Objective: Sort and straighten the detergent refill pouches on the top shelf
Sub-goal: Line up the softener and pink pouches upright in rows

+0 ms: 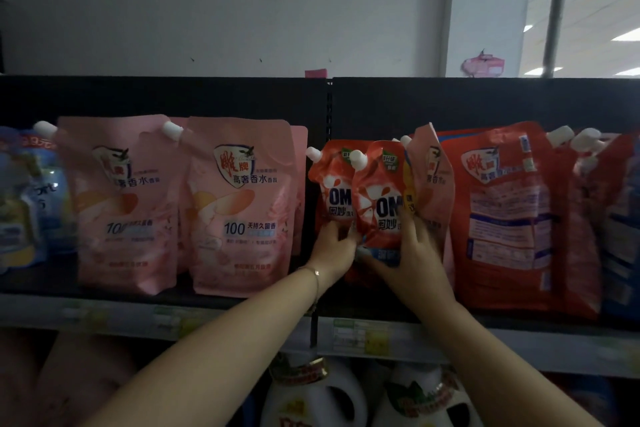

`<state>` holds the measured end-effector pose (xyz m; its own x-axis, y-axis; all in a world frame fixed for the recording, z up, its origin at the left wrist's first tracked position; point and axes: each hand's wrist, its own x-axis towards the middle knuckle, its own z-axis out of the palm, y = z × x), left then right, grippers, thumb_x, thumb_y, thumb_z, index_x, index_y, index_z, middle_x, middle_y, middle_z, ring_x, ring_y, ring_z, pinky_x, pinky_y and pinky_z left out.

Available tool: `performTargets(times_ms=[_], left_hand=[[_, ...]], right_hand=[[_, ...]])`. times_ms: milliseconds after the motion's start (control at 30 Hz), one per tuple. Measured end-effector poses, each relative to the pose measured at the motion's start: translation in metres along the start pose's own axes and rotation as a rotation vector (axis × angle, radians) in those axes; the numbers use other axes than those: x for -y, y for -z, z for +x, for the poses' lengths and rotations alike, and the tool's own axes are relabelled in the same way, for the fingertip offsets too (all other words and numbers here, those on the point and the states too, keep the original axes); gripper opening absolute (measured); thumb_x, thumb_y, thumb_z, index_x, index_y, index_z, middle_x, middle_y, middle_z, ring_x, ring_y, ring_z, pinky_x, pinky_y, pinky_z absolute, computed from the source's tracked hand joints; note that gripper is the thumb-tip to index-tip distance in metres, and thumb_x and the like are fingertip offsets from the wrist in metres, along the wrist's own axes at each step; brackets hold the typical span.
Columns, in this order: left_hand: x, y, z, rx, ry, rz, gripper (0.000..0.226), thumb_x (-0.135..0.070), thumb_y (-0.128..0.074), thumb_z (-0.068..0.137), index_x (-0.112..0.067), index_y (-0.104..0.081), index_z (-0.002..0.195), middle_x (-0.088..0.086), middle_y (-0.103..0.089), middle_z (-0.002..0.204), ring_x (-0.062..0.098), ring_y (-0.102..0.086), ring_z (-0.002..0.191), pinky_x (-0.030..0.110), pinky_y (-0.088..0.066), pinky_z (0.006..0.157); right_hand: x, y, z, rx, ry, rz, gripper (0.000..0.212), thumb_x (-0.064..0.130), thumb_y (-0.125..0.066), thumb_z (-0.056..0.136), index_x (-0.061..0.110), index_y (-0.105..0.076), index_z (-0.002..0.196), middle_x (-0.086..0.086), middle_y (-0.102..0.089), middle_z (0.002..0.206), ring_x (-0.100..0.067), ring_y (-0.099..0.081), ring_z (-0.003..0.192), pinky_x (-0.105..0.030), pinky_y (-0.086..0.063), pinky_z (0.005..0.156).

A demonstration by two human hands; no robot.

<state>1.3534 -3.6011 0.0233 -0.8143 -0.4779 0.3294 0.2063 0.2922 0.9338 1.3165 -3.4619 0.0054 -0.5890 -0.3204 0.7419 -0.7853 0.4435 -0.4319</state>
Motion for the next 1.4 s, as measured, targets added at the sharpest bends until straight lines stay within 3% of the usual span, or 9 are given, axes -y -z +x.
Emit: performTargets(times_ms=[100,167,267,533,767,967,1100,1267,1400], left_hand=[[-0.007,0.001,0.001,0.066,-0.007,-0.088,0.036,-0.023,-0.068,0.088,-0.014,-0.057,0.121,-0.001,-0.061,0.116,0.017,-0.058,0.111,0.019,-0.049,0.081],[-0.008,-0.001,0.002,0.073,-0.006,-0.073,0.045,-0.022,-0.072,0.085,-0.01,-0.056,0.125,0.003,-0.061,0.122,0.022,-0.057,0.116,0.03,-0.049,0.093],[-0.008,0.0,-0.002,0.001,-0.009,-0.076,0.045,-0.018,-0.075,0.082,-0.007,-0.055,0.122,0.0,-0.058,0.111,0.018,-0.057,0.106,0.027,-0.046,0.086],[0.003,0.017,0.001,-0.161,0.028,-0.139,0.035,-0.016,-0.073,0.082,-0.006,-0.057,0.112,0.007,-0.065,0.111,0.022,-0.063,0.099,0.036,-0.052,0.085],[0.003,0.016,-0.014,-0.143,-0.118,-0.162,0.018,-0.022,-0.051,0.098,-0.039,-0.053,0.105,-0.017,-0.059,0.102,0.01,-0.056,0.102,0.034,-0.045,0.096],[0.0,0.021,-0.014,-0.152,-0.221,-0.143,0.011,-0.04,-0.046,0.099,-0.04,-0.054,0.107,-0.024,-0.059,0.098,-0.003,-0.056,0.093,0.02,-0.048,0.084],[-0.006,0.024,-0.006,-0.263,-0.2,-0.063,0.024,-0.043,-0.041,0.1,-0.039,-0.058,0.084,-0.016,-0.062,0.087,0.009,-0.059,0.085,0.035,-0.051,0.084],[-0.04,0.018,-0.007,-0.364,-0.05,-0.07,0.041,-0.037,-0.028,0.105,-0.012,-0.055,0.124,-0.002,-0.054,0.107,0.017,-0.05,0.102,0.025,-0.032,0.083],[-0.044,0.014,-0.01,-0.384,-0.083,-0.121,0.041,-0.033,-0.028,0.105,-0.013,-0.044,0.137,0.003,-0.053,0.126,0.025,-0.047,0.128,0.03,-0.037,0.093]], right_hand=[[0.004,0.004,-0.001,0.067,-0.029,0.03,0.109,0.074,-0.052,0.067,0.023,-0.008,0.154,-0.006,-0.027,0.155,-0.026,-0.025,0.142,-0.049,-0.031,0.113],[0.005,0.004,-0.004,0.094,-0.011,-0.004,0.105,0.058,-0.065,0.077,0.023,-0.002,0.153,-0.008,-0.025,0.156,-0.028,-0.025,0.142,-0.05,-0.029,0.113],[0.01,0.001,-0.008,0.113,-0.006,-0.067,0.102,0.033,-0.071,0.084,0.022,0.004,0.153,-0.01,-0.023,0.155,-0.031,-0.024,0.141,-0.048,-0.028,0.113],[0.036,-0.009,-0.013,0.061,0.009,-0.05,0.089,0.018,-0.067,0.086,0.016,-0.008,0.152,-0.005,-0.034,0.144,-0.025,-0.034,0.129,-0.039,-0.036,0.108],[0.017,-0.011,-0.003,0.013,-0.234,0.313,0.094,0.037,-0.081,0.071,0.022,-0.027,0.145,-0.001,-0.043,0.139,-0.017,-0.043,0.129,-0.042,-0.043,0.106],[0.013,-0.022,-0.001,0.168,-0.267,0.406,0.091,0.024,-0.078,0.079,0.024,-0.019,0.149,0.0,-0.049,0.138,-0.018,-0.052,0.123,-0.02,-0.043,0.089],[0.01,-0.027,0.001,0.118,-0.284,0.384,0.092,0.027,-0.082,0.074,0.021,-0.025,0.146,-0.004,-0.051,0.137,-0.021,-0.052,0.122,-0.028,-0.044,0.095],[0.011,-0.028,0.001,0.147,-0.314,0.409,0.098,0.033,-0.083,0.07,0.022,-0.022,0.146,0.0,-0.047,0.138,-0.02,-0.051,0.124,-0.027,-0.043,0.093],[0.012,-0.024,0.001,0.218,-0.312,0.475,0.109,0.025,-0.083,0.072,0.021,-0.008,0.15,0.008,-0.042,0.131,-0.012,-0.046,0.121,-0.02,-0.038,0.091]])
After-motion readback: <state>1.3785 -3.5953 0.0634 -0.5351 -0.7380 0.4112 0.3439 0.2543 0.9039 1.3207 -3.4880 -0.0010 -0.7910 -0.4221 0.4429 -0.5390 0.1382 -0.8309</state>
